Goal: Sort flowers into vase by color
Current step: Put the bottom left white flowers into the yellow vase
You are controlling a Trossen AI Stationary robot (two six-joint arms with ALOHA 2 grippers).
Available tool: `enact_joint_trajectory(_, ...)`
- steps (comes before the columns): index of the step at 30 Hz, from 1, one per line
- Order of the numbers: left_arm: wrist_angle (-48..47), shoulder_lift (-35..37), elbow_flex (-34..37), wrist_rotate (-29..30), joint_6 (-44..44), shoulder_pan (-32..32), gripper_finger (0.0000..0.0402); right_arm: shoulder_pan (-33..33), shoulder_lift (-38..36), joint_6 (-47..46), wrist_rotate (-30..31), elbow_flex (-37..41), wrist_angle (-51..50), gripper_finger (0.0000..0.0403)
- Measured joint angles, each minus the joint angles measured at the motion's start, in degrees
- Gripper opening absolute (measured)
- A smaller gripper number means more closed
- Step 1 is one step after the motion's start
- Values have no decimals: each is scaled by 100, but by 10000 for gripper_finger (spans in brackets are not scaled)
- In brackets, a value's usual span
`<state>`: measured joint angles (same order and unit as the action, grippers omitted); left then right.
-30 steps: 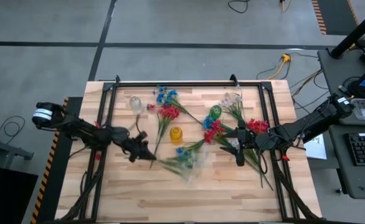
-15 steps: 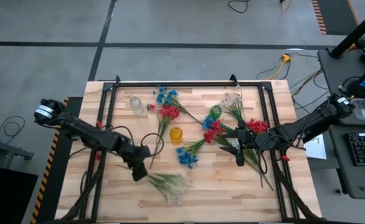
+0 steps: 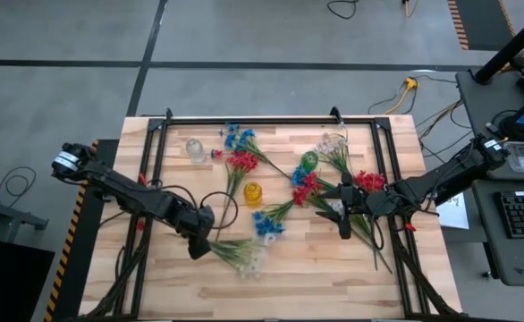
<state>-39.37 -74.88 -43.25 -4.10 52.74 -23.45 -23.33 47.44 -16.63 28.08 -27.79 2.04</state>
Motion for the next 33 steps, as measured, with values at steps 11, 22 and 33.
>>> enact_joint_trajectory(11, 517, -879, -162, 780, -1268, -623, 231, 0, 0, 11, 0, -2, -2, 244)
enact_joint_trajectory(22, 237, -2162, -649, 924, -1778, -730, 203, 0, 2, 11, 1, -2, -2, 244)
enact_joint_trajectory(33, 54, -2053, -692, 1007, -1332, -725, 29, 0, 2, 11, 0, -2, -2, 244)
